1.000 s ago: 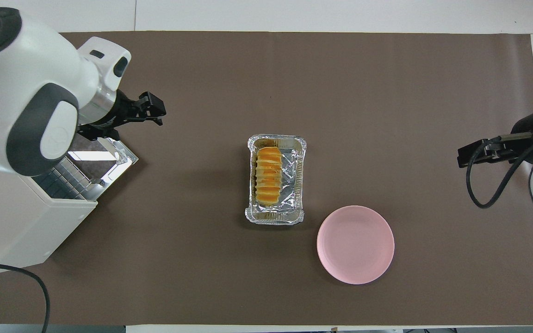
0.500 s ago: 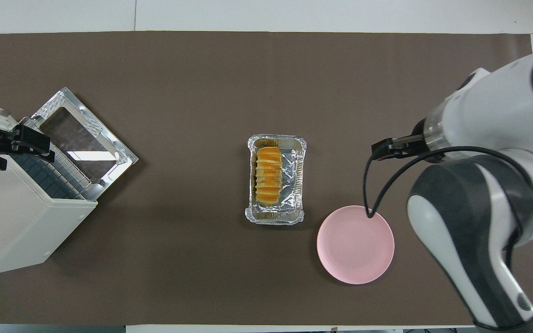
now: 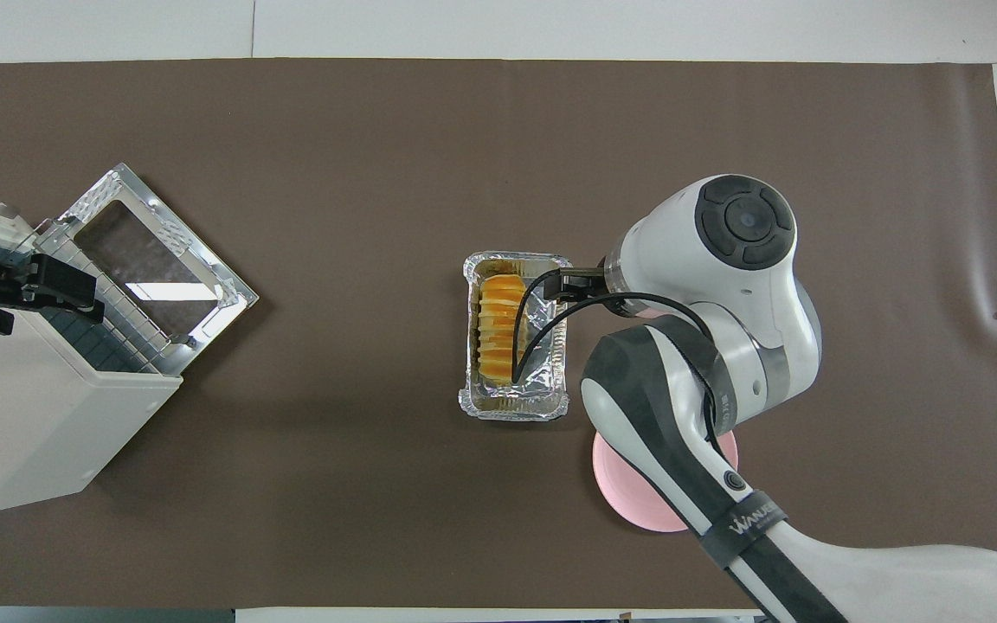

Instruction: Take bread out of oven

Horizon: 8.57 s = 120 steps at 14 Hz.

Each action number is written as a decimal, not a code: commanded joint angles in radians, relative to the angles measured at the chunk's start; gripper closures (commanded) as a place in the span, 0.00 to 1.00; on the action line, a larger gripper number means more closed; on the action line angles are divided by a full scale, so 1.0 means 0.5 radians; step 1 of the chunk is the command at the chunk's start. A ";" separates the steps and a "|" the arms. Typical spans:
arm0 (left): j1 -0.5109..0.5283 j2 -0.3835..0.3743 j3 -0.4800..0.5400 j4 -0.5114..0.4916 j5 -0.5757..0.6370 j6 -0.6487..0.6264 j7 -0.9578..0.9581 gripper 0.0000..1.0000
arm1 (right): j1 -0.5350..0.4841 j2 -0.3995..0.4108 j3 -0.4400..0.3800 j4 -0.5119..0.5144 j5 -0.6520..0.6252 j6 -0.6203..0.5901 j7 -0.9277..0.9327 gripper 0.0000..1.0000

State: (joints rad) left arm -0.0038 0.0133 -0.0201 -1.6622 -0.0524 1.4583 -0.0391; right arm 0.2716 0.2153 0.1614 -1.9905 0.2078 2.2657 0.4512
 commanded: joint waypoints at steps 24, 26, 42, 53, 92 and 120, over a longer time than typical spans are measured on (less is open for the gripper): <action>0.004 -0.066 -0.012 -0.007 0.142 0.035 0.081 0.00 | -0.469 -0.007 -0.007 -0.161 0.127 0.224 -0.659 1.00; 0.008 -0.066 -0.012 -0.007 0.142 0.035 0.081 0.00 | -0.558 -0.007 -0.007 -0.191 0.216 0.132 -0.889 1.00; 0.008 -0.066 -0.012 -0.007 0.142 0.035 0.081 0.00 | -0.461 -0.069 -0.016 -0.014 0.014 0.000 -0.753 0.00; 0.008 -0.066 -0.012 -0.007 0.142 0.035 0.081 0.00 | -0.411 0.143 -0.004 -0.124 0.042 0.334 -0.660 0.03; 0.005 -0.066 -0.012 -0.007 0.142 0.035 0.081 0.00 | -0.062 -0.882 0.002 -1.262 0.042 0.024 -0.507 1.00; 0.008 -0.066 -0.012 -0.007 0.142 0.035 0.081 0.00 | -0.635 -0.553 -0.013 0.652 -0.486 -1.270 -0.780 0.00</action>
State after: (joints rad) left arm -0.0043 -0.0005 -0.0242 -1.6544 0.0010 1.4634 0.0013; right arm -0.0213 -0.0837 0.1444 -1.7057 -0.0211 1.6583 0.0712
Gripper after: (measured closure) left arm 0.000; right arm 0.000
